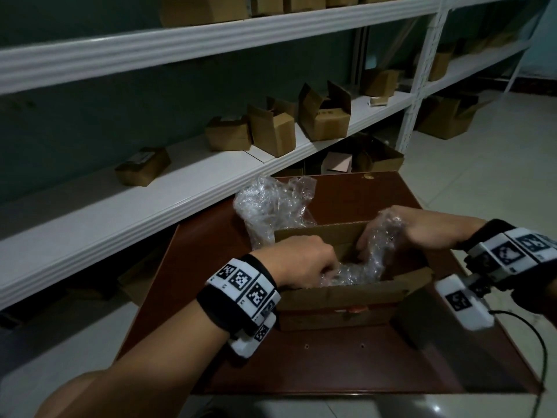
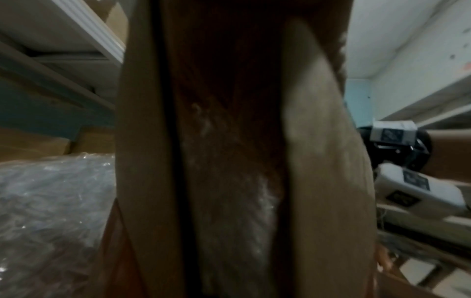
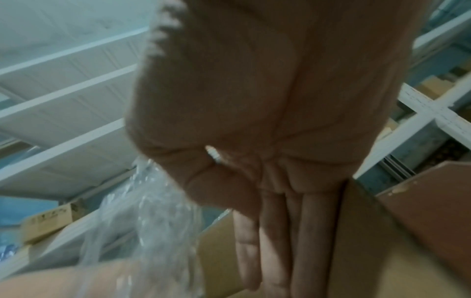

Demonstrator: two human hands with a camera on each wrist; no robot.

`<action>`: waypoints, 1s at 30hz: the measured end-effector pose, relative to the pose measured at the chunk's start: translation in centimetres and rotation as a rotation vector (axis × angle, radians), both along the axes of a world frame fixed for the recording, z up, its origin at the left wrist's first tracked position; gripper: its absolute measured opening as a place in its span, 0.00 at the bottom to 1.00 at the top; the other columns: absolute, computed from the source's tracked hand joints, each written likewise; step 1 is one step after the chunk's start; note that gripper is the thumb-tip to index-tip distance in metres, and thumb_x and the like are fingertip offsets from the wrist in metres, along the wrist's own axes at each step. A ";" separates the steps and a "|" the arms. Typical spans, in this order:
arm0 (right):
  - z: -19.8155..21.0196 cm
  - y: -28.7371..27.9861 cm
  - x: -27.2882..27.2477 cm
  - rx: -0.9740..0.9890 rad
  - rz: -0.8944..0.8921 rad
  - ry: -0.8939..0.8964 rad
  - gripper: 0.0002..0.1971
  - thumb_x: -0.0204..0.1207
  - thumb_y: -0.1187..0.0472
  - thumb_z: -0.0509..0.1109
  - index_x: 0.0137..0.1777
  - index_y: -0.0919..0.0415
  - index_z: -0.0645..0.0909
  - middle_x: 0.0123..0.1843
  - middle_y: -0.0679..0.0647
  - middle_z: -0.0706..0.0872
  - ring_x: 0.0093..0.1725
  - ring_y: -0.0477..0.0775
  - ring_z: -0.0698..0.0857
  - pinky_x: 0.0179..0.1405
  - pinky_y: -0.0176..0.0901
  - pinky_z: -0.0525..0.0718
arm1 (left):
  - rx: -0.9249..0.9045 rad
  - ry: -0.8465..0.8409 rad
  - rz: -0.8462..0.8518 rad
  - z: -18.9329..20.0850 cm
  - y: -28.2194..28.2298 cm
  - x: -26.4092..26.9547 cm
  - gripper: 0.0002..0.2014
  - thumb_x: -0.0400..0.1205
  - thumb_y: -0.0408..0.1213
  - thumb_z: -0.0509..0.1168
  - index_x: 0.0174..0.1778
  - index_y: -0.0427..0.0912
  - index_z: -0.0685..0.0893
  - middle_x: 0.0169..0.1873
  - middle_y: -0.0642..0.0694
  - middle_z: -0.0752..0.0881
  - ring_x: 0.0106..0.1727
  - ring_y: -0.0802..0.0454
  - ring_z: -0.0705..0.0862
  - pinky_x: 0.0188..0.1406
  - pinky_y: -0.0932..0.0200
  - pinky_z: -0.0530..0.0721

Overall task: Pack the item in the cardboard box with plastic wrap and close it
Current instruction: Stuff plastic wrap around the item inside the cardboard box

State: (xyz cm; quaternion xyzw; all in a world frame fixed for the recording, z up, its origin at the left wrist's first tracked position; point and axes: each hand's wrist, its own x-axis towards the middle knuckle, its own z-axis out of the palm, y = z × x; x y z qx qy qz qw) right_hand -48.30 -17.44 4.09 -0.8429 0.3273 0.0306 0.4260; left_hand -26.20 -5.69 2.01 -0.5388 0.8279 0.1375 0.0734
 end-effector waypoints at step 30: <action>0.5 5.3 5.9 -0.216 0.140 0.568 0.01 0.74 0.59 0.74 0.43 0.54 0.87 0.42 0.47 0.90 0.39 0.42 0.86 0.29 0.30 0.80 | 0.225 0.292 0.040 0.8 0.3 1.8 0.15 0.79 0.28 0.77 0.61 0.42 0.92 0.56 0.48 0.93 0.57 0.52 0.90 0.63 0.52 0.87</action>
